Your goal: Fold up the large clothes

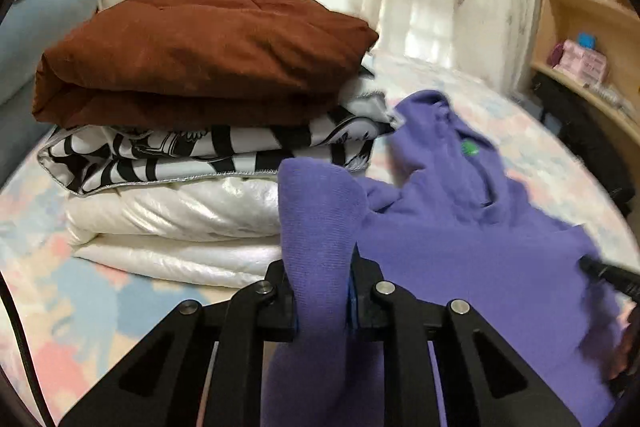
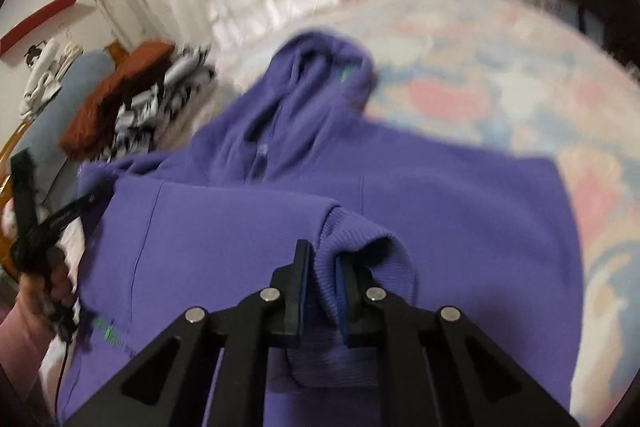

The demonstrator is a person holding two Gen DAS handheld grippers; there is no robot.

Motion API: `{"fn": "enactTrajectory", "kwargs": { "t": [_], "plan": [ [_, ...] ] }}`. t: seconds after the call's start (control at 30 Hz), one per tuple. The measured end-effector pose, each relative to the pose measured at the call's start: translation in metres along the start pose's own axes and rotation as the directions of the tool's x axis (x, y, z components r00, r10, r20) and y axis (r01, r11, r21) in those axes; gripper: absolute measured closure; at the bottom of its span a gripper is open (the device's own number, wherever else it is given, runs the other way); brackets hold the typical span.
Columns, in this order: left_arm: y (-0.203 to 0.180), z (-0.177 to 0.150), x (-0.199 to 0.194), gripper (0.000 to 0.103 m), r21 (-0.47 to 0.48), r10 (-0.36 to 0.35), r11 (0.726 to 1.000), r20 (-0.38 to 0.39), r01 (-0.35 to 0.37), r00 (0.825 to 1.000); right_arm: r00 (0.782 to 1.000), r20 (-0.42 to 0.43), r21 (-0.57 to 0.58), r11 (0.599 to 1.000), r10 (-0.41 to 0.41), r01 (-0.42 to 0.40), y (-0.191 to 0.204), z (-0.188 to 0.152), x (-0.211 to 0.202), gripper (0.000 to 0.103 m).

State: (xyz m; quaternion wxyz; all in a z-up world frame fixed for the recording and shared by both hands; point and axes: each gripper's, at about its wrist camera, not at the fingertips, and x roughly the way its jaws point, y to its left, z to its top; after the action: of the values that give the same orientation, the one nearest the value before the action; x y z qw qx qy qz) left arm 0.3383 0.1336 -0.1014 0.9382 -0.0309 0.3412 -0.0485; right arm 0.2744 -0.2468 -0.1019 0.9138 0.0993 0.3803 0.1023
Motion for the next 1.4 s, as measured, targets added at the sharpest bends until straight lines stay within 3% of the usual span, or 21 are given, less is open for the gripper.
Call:
{"fn": "enactTrajectory", "kwargs": {
  "t": [0.03,0.1,0.13,0.2,0.27,0.43,0.47,0.53,0.57,0.7,0.8,0.87,0.93,0.97,1.0,1.13,1.23,1.3,1.37,1.4],
  "plan": [
    [-0.002,-0.003,0.011,0.084,0.007,0.028,1.0,-0.028,-0.027,0.999,0.999,0.012,-0.009,0.999,-0.035,0.035,0.001,0.0,0.003,0.092],
    [-0.001,-0.012,0.036,0.064,0.02,0.1,0.995,-0.102,-0.099,0.99,0.994,-0.041,-0.015,0.995,-0.1,0.099,0.003,-0.002,0.024,0.086],
    [-0.002,-0.013,0.04,0.059,0.017,0.118,0.993,-0.106,-0.117,0.987,0.989,-0.086,-0.017,0.992,-0.123,0.122,0.002,-0.003,0.034,0.085],
    [-0.001,-0.008,0.035,0.038,-0.008,0.156,0.987,-0.092,-0.157,0.983,0.987,-0.089,-0.012,0.991,-0.133,0.132,0.001,-0.003,0.035,0.076],
    [0.0,-0.003,0.022,0.037,-0.015,0.158,0.987,-0.082,-0.16,0.984,0.984,-0.119,0.013,0.99,-0.136,0.139,-0.002,0.001,0.027,0.065],
    [-0.005,0.002,-0.017,0.037,0.007,0.208,0.978,-0.022,-0.208,0.978,0.991,-0.062,0.042,0.992,-0.118,0.121,-0.008,-0.005,-0.012,0.065],
    [-0.009,0.002,-0.028,0.039,0.01,0.213,0.977,-0.004,-0.213,0.977,0.994,-0.039,0.047,0.994,-0.098,0.1,-0.008,-0.006,-0.021,0.065],
    [-0.016,0.0,-0.041,0.071,-0.002,0.177,0.984,-0.018,-0.177,0.984,0.997,-0.02,0.047,0.996,-0.072,0.073,-0.003,-0.009,-0.032,0.065],
    [-0.019,-0.001,-0.041,0.093,-0.013,0.144,0.989,-0.048,-0.145,0.988,0.999,-0.028,0.049,0.998,-0.044,0.046,0.001,-0.011,-0.034,0.065],
    [-0.049,-0.02,-0.029,0.094,-0.04,0.041,0.998,-0.138,-0.047,0.99,0.997,-0.066,0.019,0.999,0.028,-0.027,0.029,-0.016,-0.023,0.065],
    [-0.074,-0.044,-0.006,0.094,0.023,0.078,0.997,-0.191,-0.075,0.978,0.994,-0.094,-0.022,0.998,0.054,-0.056,0.053,-0.024,-0.007,0.065],
    [-0.08,-0.056,0.01,0.093,0.058,0.133,0.991,-0.202,-0.124,0.97,0.992,-0.121,-0.044,0.999,0.022,-0.028,0.06,-0.03,0.007,0.065],
    [-0.077,-0.061,0.017,0.093,0.048,0.126,0.992,-0.198,-0.118,0.972,0.99,-0.136,-0.05,0.998,-0.044,0.038,0.053,-0.035,0.018,0.074],
    [-0.073,-0.059,0.017,0.093,0.036,0.116,0.993,-0.197,-0.111,0.973,0.989,-0.139,-0.02,0.999,-0.052,0.049,0.041,-0.036,0.02,0.093],
    [-0.07,-0.058,0.016,0.093,0.023,0.106,0.994,-0.2,-0.103,0.974,0.989,-0.138,0.007,0.999,-0.051,0.052,0.034,-0.036,0.019,0.103],
    [-0.059,-0.058,0.012,0.092,0.024,0.067,0.998,-0.22,-0.063,0.973,0.991,-0.132,0.12,0.993,0.018,-0.002,0.0,-0.033,0.002,0.103],
    [-0.06,-0.057,-0.002,0.075,0.033,0.051,0.998,-0.24,-0.045,0.969,0.991,-0.134,0.084,0.996,-0.005,0.017,0.008,-0.033,-0.009,0.099],
    [-0.061,-0.06,-0.016,0.045,0.025,0.028,0.999,-0.238,-0.023,0.971,0.992,-0.124,0.066,0.997,-0.032,0.04,0.016,-0.034,-0.021,0.092],
    [-0.065,-0.062,-0.034,0.035,0.036,0.045,0.999,-0.216,-0.039,0.975,0.993,-0.114,0.059,0.998,-0.029,0.036,0.021,-0.036,-0.031,0.089],
    [-0.067,-0.063,-0.042,0.035,0.044,0.051,0.998,-0.207,-0.043,0.977,0.993,-0.112,0.061,0.998,-0.023,0.03,0.022,-0.037,-0.034,0.088]
  ]
}}
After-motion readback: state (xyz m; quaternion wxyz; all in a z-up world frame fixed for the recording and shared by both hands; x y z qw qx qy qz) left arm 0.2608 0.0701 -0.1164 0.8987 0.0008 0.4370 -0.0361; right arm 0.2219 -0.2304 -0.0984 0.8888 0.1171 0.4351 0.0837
